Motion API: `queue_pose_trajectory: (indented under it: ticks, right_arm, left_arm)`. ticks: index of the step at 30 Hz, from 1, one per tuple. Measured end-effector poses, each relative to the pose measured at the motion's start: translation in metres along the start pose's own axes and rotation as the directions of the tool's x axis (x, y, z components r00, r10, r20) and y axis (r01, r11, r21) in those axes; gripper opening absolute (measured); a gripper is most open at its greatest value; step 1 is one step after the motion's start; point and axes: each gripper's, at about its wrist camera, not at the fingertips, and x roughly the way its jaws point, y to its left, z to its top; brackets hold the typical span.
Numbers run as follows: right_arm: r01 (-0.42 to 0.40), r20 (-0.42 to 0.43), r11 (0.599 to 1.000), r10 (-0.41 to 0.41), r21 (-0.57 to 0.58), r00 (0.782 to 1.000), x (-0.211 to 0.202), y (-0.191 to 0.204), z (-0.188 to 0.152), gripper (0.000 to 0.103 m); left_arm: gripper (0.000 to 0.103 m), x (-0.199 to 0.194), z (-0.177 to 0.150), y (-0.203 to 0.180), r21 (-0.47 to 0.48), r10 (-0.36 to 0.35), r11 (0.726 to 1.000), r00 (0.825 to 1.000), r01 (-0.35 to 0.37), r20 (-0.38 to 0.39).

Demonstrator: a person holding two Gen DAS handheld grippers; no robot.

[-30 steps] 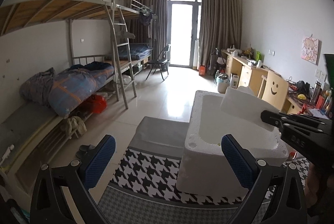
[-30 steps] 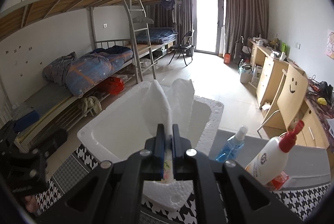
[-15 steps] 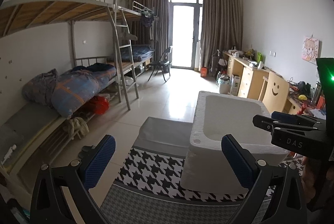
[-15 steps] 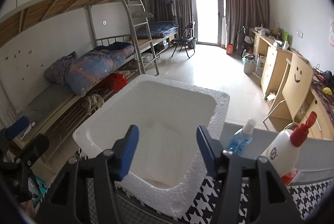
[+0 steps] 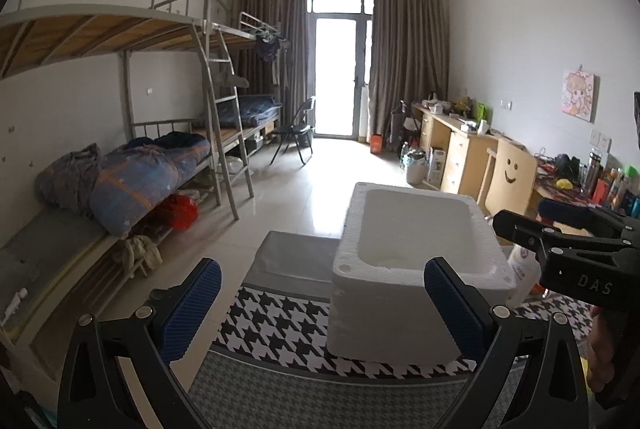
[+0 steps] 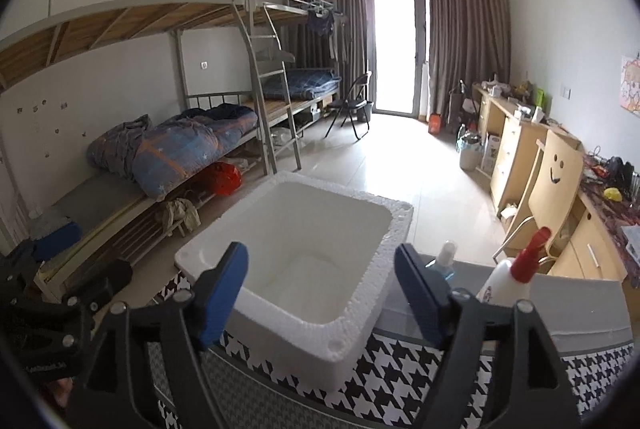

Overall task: Organize soft objects
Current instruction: 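Withdraw both open tools from the foam box back toward the table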

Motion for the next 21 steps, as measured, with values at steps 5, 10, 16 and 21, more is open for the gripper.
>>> queue_pose_trajectory:
  ticks: [5, 10, 16, 21]
  right_arm:
    - [0.016, 0.017, 1.000, -0.016, 0.001, 1.000, -0.013, 0.002, -0.006, 0.082]
    - [0.022, 0.030, 1.000, -0.022, 0.010, 0.999, -0.028, -0.005, -0.011, 0.082]
    - [0.026, 0.045, 0.999, -0.027, 0.020, 0.999, -0.045, -0.010, -0.021, 0.082]
    - [0.036, 0.070, 0.999, -0.038, 0.021, 0.997, -0.061, -0.012, -0.030, 0.083]
  left_arm:
    - [0.102, -0.012, -0.002, -0.004, 0.000, -0.015, 1.000, 1.000, 0.015, 0.005]
    - [0.102, -0.019, -0.006, -0.010, -0.002, -0.018, 1.000, 1.000, 0.018, 0.007]
    - [0.102, -0.028, -0.009, -0.020, 0.013, -0.023, 1.000, 1.000, 0.023, 0.014]
    - [0.102, -0.036, -0.013, -0.026, 0.014, -0.046, 0.999, 0.999, 0.046, 0.017]
